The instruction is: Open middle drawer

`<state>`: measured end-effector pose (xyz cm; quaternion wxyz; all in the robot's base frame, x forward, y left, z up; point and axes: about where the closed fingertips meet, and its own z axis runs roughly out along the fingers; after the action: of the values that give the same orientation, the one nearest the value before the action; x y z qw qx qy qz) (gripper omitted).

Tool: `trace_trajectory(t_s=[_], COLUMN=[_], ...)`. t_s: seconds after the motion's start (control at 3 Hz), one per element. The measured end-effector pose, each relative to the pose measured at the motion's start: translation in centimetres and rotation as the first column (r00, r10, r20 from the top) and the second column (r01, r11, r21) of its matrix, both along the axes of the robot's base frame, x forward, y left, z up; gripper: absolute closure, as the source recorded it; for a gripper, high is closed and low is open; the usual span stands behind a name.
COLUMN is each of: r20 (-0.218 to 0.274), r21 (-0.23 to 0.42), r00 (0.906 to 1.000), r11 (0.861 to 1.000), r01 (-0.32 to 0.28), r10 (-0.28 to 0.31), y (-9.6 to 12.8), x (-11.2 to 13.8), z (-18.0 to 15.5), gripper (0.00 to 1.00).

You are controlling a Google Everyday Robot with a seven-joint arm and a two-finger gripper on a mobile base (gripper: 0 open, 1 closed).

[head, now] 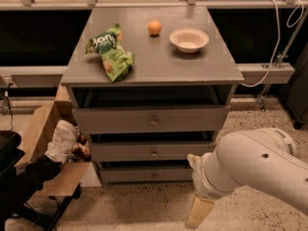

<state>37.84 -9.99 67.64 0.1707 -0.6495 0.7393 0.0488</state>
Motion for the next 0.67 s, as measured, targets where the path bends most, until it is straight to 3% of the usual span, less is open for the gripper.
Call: trace_trajectory(t_s=[0.33,0.67], r20=[0.000,-0.003], r21=[-0.001,-0.004], r00=[1.0000,1.0000], r11=[1.000,1.000], r01=[0.000,-0.004], r10=[0.000,0.004], y=[0.1,0.8], x=[0.3,2.2], z=[-0.2,-1.7], gripper=[0.00,0.00])
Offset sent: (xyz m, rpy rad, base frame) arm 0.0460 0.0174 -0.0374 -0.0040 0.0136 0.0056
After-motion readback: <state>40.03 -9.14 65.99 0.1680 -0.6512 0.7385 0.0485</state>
